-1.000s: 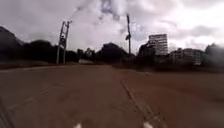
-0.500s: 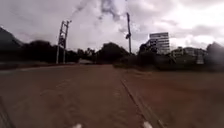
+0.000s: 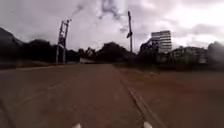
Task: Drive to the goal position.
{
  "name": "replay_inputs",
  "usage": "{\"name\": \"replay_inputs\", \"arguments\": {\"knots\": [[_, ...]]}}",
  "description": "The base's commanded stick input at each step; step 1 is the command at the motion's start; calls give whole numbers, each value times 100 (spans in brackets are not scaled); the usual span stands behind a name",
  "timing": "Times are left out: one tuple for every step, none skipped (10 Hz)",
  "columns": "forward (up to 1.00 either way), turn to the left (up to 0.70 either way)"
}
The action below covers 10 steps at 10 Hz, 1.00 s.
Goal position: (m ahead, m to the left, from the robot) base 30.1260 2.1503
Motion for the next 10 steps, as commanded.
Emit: {"name": "replay_inputs", "arguments": {"knots": [[50, 0], [50, 0], [50, 0], [50, 0], [50, 0], [50, 0], [50, 0], [50, 0], [50, 0], [50, 0]]}}
